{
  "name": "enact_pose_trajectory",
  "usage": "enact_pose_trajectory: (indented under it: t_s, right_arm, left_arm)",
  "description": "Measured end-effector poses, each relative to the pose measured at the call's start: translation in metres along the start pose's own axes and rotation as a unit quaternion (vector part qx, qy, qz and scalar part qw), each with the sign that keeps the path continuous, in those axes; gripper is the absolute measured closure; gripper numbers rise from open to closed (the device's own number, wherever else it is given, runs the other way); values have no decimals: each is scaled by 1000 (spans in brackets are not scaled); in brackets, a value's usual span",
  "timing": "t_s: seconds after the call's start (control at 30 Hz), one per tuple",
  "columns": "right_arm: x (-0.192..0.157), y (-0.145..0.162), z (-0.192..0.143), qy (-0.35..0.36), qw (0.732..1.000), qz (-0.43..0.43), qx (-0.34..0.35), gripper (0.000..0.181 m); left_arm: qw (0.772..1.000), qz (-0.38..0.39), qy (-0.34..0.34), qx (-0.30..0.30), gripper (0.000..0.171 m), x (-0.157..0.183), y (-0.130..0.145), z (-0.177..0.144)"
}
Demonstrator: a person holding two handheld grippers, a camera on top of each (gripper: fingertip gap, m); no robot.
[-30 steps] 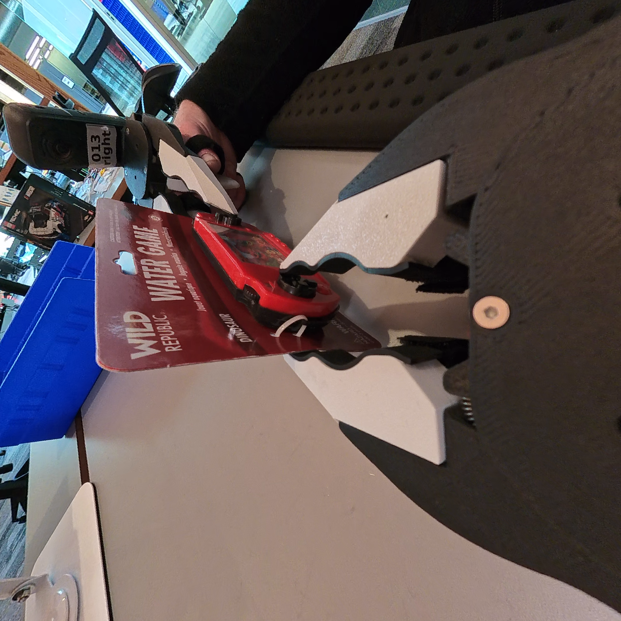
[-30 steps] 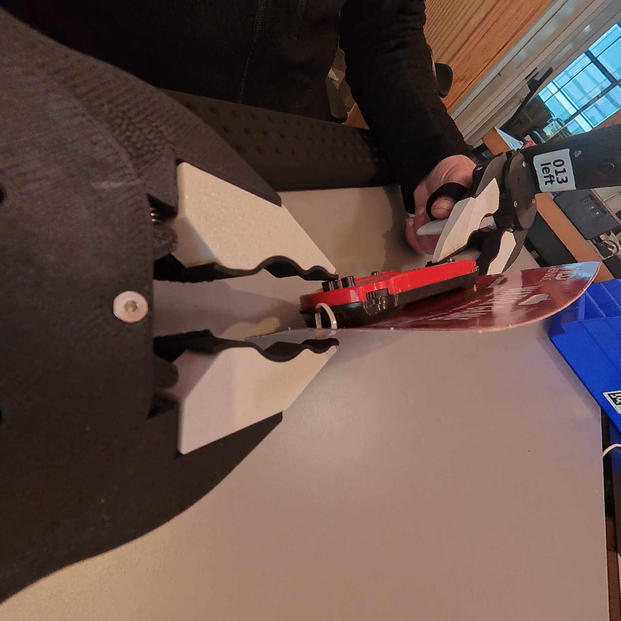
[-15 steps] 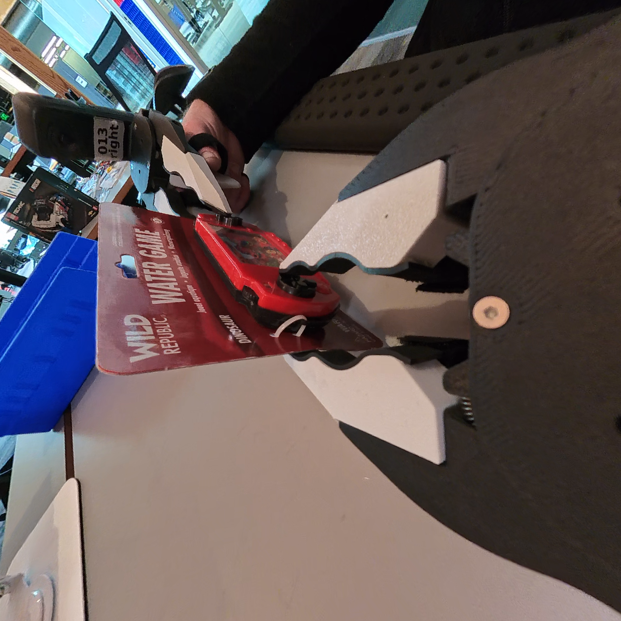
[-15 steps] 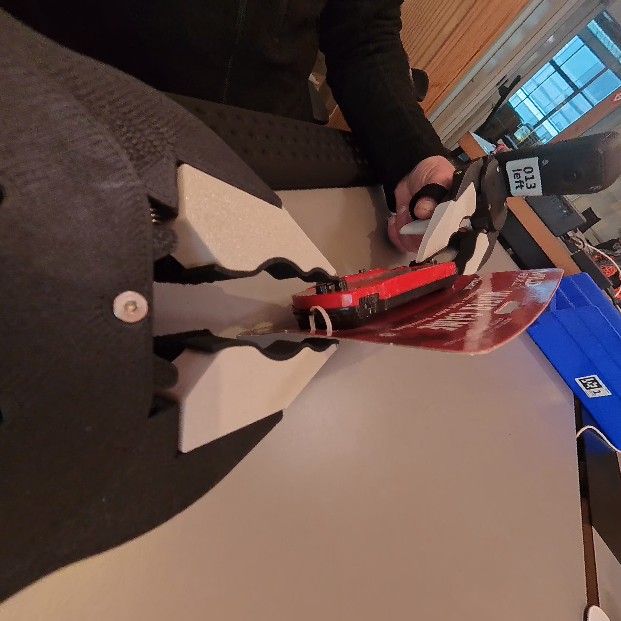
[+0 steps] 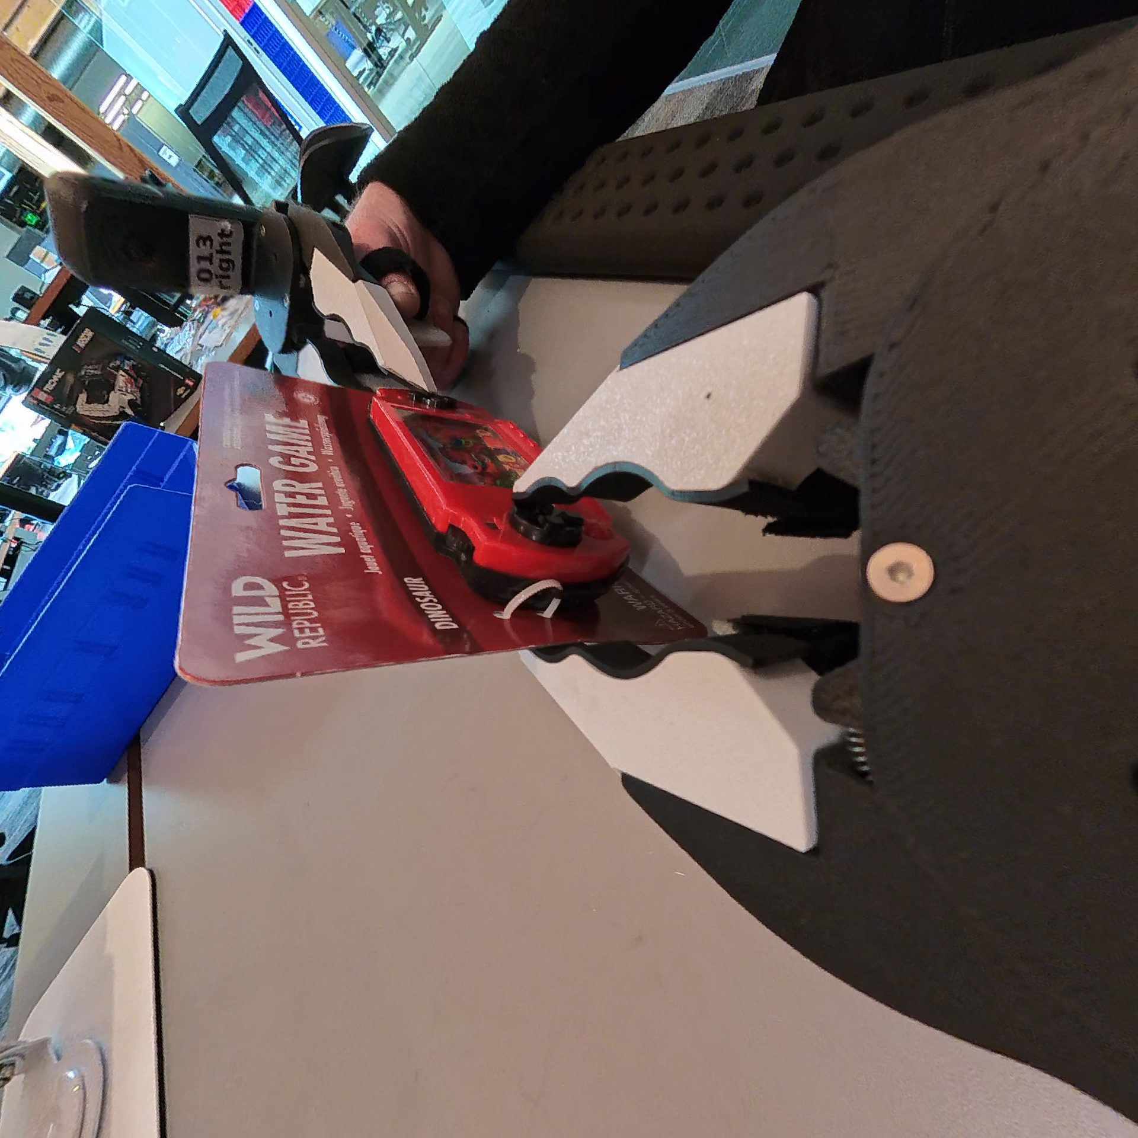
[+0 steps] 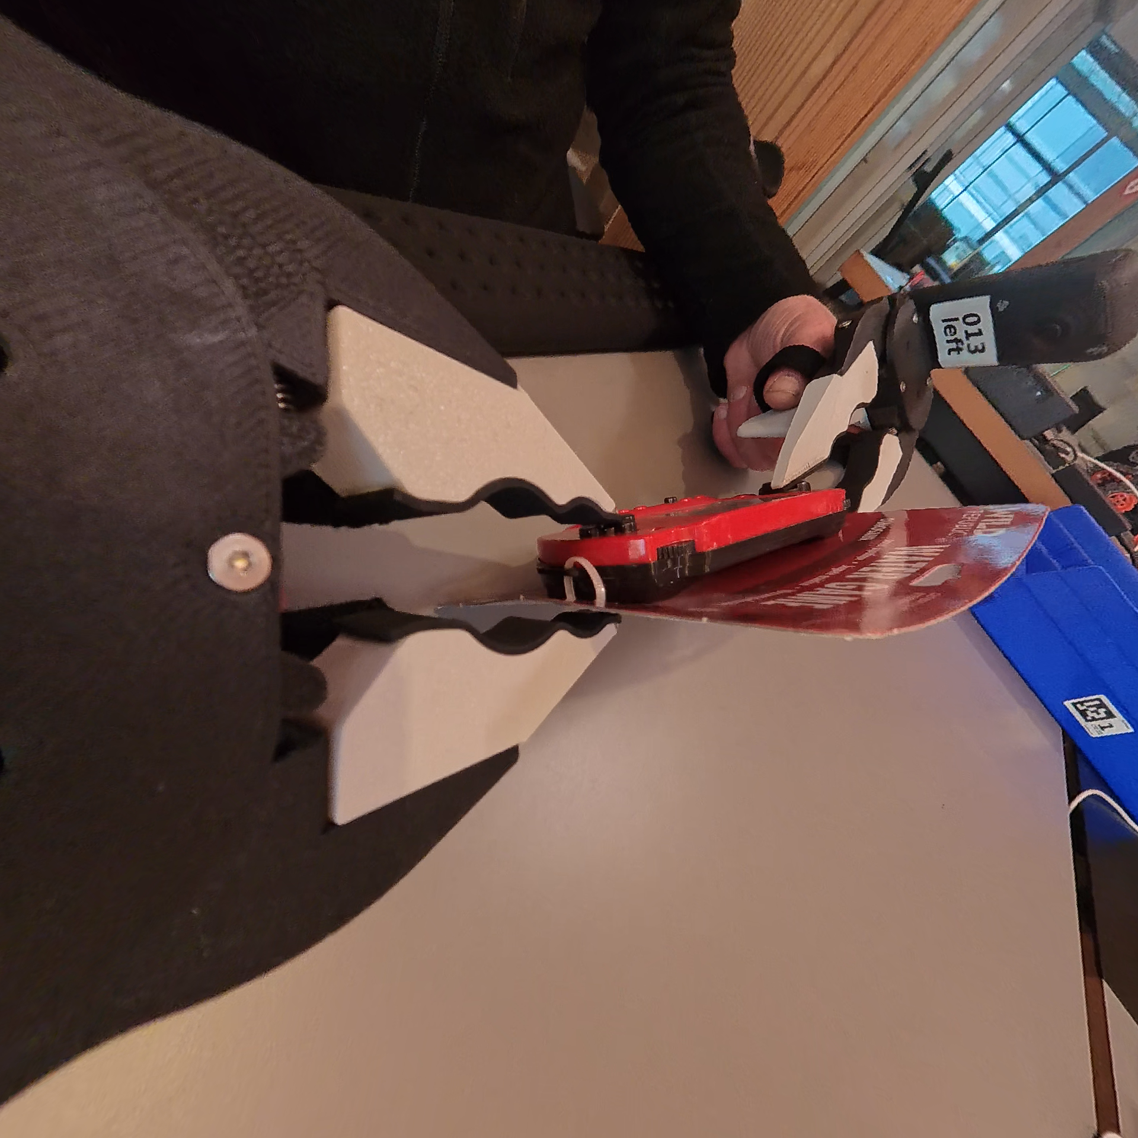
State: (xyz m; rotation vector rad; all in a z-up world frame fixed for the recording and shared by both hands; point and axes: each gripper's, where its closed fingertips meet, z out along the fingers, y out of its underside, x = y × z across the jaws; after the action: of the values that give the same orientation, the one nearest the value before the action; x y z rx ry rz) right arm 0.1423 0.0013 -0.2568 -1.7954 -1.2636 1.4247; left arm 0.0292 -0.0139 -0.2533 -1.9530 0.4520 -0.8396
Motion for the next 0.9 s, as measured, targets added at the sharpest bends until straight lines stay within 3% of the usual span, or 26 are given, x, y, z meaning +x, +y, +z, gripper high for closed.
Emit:
enact_pose_trajectory:
  t_s: [0.9]
  right_arm:
    - [-2, 1, 0, -5, 1000, -5, -2, 153]
  left_arm:
    - [1000, 3, 2, -1, 131, 2, 1, 1]
